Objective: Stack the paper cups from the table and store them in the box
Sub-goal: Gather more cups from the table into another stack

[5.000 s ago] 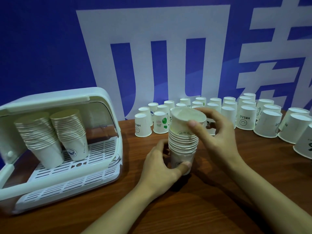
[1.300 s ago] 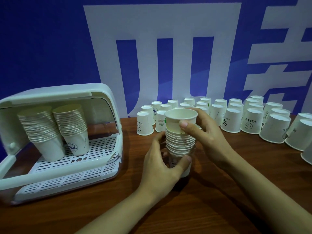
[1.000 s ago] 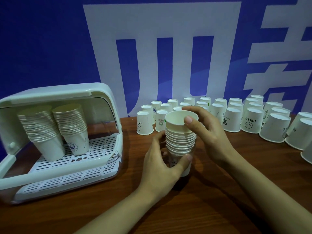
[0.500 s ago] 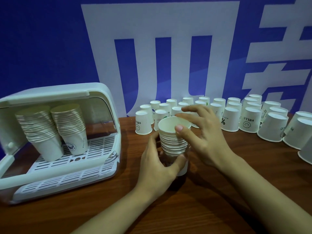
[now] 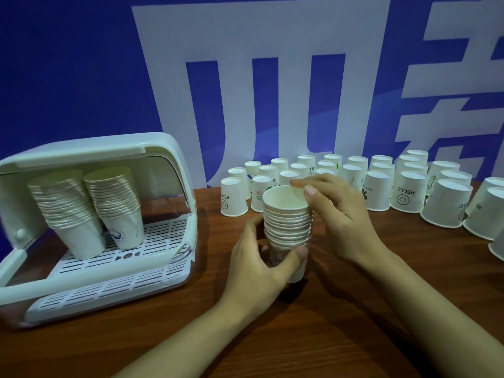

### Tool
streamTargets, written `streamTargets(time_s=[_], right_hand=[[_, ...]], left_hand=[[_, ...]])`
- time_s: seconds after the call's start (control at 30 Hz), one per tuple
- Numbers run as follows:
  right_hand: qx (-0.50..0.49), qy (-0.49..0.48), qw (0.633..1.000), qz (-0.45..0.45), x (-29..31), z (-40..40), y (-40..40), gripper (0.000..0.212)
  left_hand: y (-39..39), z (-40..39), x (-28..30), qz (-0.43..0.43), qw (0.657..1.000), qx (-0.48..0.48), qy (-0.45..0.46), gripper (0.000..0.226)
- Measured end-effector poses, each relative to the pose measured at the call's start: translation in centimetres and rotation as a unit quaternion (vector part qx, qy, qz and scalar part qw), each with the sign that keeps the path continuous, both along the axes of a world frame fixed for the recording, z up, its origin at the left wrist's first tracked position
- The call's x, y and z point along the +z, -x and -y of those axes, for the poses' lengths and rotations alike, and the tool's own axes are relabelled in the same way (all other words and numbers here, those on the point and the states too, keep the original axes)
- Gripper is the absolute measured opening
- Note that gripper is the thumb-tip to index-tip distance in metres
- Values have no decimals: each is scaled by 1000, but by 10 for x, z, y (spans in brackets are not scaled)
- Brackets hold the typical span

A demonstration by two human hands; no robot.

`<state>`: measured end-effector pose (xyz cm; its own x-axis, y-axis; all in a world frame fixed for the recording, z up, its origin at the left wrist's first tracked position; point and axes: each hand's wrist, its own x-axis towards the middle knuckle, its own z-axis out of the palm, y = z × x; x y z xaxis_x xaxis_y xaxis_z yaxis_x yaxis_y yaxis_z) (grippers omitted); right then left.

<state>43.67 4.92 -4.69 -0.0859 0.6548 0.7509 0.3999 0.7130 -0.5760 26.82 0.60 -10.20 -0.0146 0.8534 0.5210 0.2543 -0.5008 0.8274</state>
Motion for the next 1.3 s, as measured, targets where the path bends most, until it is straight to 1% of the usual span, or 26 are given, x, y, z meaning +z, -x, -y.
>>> streamTargets(time_s=[0.1, 0.17, 0.2, 0.23, 0.3, 0.4, 0.47, 0.53, 0.63, 0.77, 0.87, 0.93, 1.07, 1.17, 1.3], right_hand=[[-5, -1, 1000, 28, -2, -1, 2, 32], [-1, 3, 999, 40, -2, -1, 3, 33], [15, 20, 999, 21, -2, -1, 4, 34], [48, 52, 997, -21, -3, -1, 5, 36], [111, 120, 980, -115, -7, 0, 11, 41], [136, 146, 962, -189, -16, 1, 17, 45], [148, 155, 953, -214, -16, 1, 17, 40], [159, 160, 950, -217, -16, 0, 16, 34], [157, 164, 951, -209, -16, -2, 17, 35], [163, 169, 950, -205, -24, -3, 19, 34], [165, 184, 945, -215, -27, -1, 22, 36], [167, 201, 945, -199, -31, -1, 23, 38], [219, 224, 932, -180, -39, 6, 26, 39], [241, 199, 935, -168, -37, 12, 31, 35], [226, 172, 946, -155, -29, 14, 32, 34]], left_hand=[[1, 0, 0, -4, 1000, -4, 10, 70], [1, 0, 0, -4, 1000, -8, 14, 67], [1, -1, 0, -4, 1000, -9, 15, 66], [1, -1, 0, -4, 1000, -7, 14, 65], [1, -2, -1, 6, 1000, 2, 13, 65], [2, -3, 0, 17, 1000, 6, 13, 67], [3, -1, 1, 31, 999, -1, 14, 68], [3, 0, 2, 46, 999, -10, 18, 65], [2, 0, 1, 68, 997, -23, 28, 60], [3, 0, 1, 72, 997, -23, 32, 56], [4, 3, 2, 85, 995, -15, 48, 54], [7, 8, 3, 97, 993, -6, 61, 55], [17, 17, 10, 105, 991, 6, 77, 56], [23, 25, 13, 84, 994, 26, 68, 55], [31, 34, 7, 9, 997, 65, 40, 62]])
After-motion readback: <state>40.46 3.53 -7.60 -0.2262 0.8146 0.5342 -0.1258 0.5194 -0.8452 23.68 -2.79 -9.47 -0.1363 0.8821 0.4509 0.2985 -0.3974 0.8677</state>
